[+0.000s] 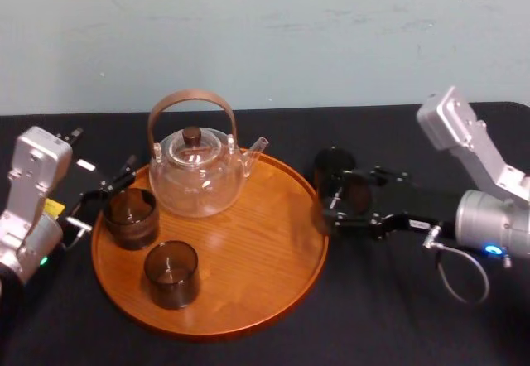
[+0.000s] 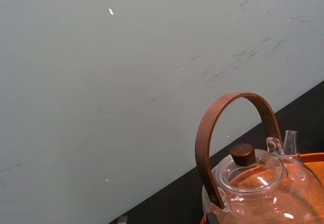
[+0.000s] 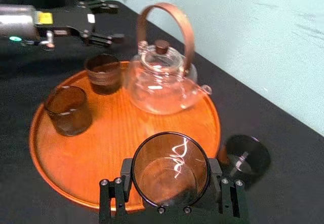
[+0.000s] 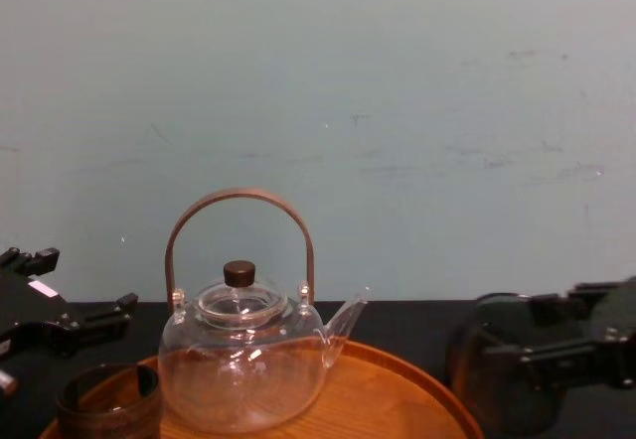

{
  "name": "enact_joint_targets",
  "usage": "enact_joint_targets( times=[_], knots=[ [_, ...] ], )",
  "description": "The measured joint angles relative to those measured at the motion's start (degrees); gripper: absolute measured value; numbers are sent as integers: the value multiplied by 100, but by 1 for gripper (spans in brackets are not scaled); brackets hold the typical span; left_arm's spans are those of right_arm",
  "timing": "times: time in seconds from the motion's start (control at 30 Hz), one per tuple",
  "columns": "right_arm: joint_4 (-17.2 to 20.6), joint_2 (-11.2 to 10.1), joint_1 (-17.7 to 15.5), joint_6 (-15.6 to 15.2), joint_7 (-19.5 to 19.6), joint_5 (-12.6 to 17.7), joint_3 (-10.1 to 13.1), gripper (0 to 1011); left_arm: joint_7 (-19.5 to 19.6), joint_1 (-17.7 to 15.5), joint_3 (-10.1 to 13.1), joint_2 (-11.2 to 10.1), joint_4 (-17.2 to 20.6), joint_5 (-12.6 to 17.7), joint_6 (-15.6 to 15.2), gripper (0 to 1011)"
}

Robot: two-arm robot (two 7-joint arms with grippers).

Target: Pick up the glass from the table and place it on the tray.

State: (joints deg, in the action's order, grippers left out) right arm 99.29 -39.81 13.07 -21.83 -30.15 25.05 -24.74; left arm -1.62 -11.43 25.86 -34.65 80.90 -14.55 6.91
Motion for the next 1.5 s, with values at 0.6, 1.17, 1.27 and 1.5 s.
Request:
enact_joint_targets(
  times=[0.6,1.17,1.27,1.5],
  knots=[
    [-234,344,502,40,-263,-139,-783,902,0,0,0,0,0,0,0,1001],
    [-773,732,789,219,-444,-216,-1257,901,0,0,0,0,0,0,0,1001],
    [-865,779,824,238,-467,-208,-1301,902,0,0,0,0,0,0,0,1001],
    [-1054,843,867,267,-487,-207,-1380,902,0,0,0,0,0,0,0,1001]
  ],
)
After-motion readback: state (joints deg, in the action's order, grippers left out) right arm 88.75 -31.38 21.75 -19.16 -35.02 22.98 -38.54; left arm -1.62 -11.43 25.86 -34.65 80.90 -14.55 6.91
